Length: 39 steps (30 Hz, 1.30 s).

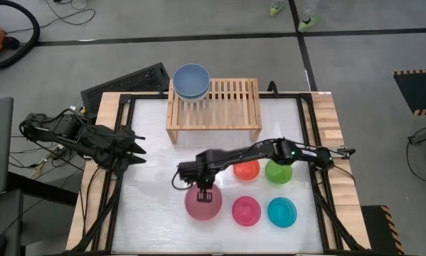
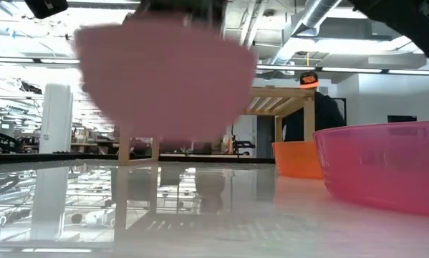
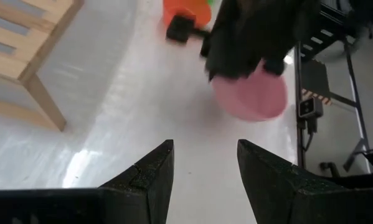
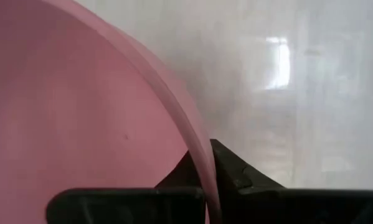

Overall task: Place and stack bowls onto a shelf
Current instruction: Stack the large pink bowl on top of the large blue bowl

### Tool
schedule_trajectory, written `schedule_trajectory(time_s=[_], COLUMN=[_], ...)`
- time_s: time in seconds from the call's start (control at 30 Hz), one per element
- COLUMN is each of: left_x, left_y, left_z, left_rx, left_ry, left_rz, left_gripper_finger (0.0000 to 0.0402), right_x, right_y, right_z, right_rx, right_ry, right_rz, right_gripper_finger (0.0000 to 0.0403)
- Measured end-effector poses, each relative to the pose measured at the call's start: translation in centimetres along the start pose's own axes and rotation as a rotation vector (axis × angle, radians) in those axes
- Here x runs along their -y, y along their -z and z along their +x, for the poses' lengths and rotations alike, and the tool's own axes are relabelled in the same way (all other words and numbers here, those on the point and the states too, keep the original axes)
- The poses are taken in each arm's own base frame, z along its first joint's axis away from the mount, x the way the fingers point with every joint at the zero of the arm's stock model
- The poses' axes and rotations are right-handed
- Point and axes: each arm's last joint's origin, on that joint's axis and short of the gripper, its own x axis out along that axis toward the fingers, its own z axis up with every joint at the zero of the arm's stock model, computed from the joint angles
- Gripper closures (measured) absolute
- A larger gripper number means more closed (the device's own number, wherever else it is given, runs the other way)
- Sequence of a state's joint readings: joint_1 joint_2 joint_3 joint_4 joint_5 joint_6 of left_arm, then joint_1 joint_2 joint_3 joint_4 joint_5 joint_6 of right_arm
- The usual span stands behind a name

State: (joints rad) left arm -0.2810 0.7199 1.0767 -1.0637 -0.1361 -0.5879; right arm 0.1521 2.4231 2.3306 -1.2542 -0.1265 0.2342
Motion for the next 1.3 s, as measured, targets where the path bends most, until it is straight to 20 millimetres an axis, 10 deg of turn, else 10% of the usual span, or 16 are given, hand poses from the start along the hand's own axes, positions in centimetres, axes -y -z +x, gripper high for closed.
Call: schedule_trajectory(time_s=[0.4,0.6,1.0,1.3], left_x=[-0.2,-0.4,-0.7,-2.1], left_y=[-0.2,-0.3,-1.1,-2.2], left_z=[0.0,0.0,-0.2,-0.4], left_rx=[0.054,0.095,0.251,0.391], left_ry=[-0.081,-0.139,-0.254,-0.403], left_rz=[0.0,-0.008,-0.138,-0.28], left_gripper_finger=[0.0241,0.0241,0.0241,0.0241], right_x=[8.5,15.5,27.0,29.7], right_y=[2.5,4.7,6.2,5.2], right_z=[-22.5,-29.7,-30.0,-28.4], right_rx=[0.685,1.038,1.091,1.08], right_ry=[0.034,0.12,0.041,0.061], right_rz=[0.34,0.562,0.692,0.623], right_gripper_finger=[0.0378,0.0378,0.0378,0.0378])
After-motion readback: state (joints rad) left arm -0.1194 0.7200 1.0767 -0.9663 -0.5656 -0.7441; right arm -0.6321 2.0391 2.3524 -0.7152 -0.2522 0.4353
